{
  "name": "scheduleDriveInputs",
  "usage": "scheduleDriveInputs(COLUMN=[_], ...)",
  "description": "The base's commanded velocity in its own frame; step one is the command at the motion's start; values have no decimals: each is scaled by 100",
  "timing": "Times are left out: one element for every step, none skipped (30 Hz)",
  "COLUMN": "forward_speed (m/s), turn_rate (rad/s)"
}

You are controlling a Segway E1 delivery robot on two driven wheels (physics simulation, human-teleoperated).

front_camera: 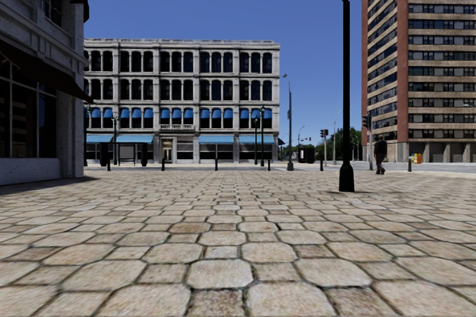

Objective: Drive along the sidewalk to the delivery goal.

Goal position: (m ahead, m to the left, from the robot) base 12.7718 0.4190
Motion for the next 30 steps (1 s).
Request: scheduleDriveInputs(forward_speed=[186, 186, 186, 186, 186, 186, 186, 186, 186, 186, 186, 186, 186, 186, 186, 186, 186, 186, 186, 186, 186, 186, 186, 186, 186, 186, 186, 186, 186, 186], turn_rate=[0, 0, 43, 59, 66, 66, 0, 0, 0, 0, 0, 0, 0, 0, 0, 0, 0, 0, 0, 0, 0, 0, 0, 0, 0, 0, 0, 0, 0, 0])
